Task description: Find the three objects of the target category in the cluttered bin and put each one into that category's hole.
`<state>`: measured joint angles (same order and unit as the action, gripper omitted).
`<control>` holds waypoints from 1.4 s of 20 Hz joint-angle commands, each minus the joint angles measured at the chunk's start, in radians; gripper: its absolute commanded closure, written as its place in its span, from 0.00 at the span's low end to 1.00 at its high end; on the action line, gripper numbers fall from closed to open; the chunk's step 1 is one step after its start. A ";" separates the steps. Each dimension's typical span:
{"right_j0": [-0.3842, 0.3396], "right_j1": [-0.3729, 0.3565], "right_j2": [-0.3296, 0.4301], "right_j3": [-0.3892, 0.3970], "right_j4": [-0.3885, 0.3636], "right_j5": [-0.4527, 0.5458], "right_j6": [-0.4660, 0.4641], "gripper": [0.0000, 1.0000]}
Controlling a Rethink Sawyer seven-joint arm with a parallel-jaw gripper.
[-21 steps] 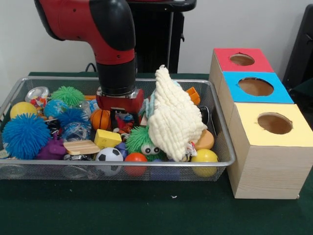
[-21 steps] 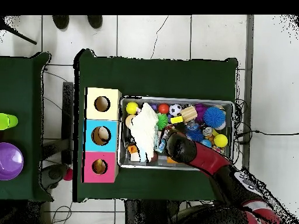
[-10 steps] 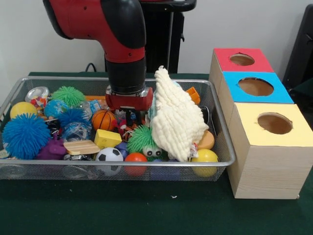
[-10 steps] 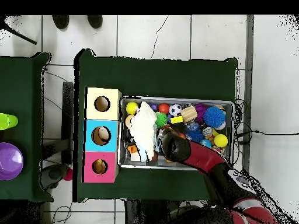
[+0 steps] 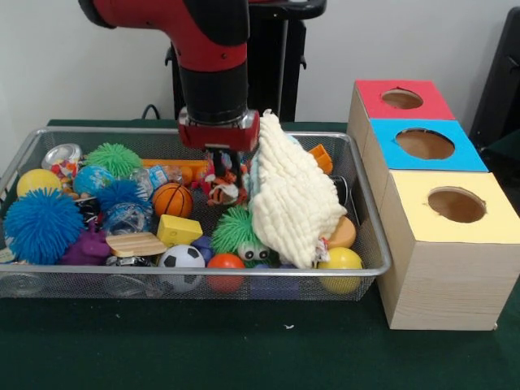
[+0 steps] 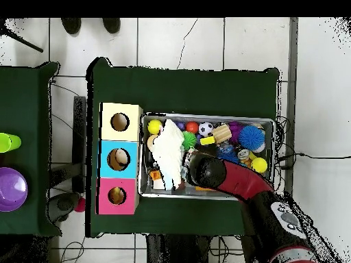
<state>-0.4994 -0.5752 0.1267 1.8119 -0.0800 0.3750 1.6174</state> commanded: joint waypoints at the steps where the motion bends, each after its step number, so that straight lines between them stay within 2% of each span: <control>1: 0.003 -0.186 0.074 -0.031 0.050 0.390 0.023 1.00; 4: -0.007 -0.198 0.089 -0.049 0.059 0.445 0.032 1.00; 8: -0.010 -0.197 0.092 -0.032 0.137 0.522 0.116 1.00; 16: 0.017 -0.216 0.084 0.100 0.407 0.545 0.281 1.00; 18: 0.031 -0.221 0.078 0.128 0.463 0.538 0.295 1.00; 21: 0.046 -0.232 0.081 0.184 0.556 0.499 0.283 1.00; 23: 0.054 -0.235 0.078 0.210 0.591 0.469 0.258 1.00; 25: 0.062 -0.235 0.069 0.231 0.606 0.426 0.225 1.00; 28: 0.076 -0.225 0.047 0.234 0.579 0.361 0.178 1.00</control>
<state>-0.4430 -0.8042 0.1319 1.9323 0.4379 0.8177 1.6174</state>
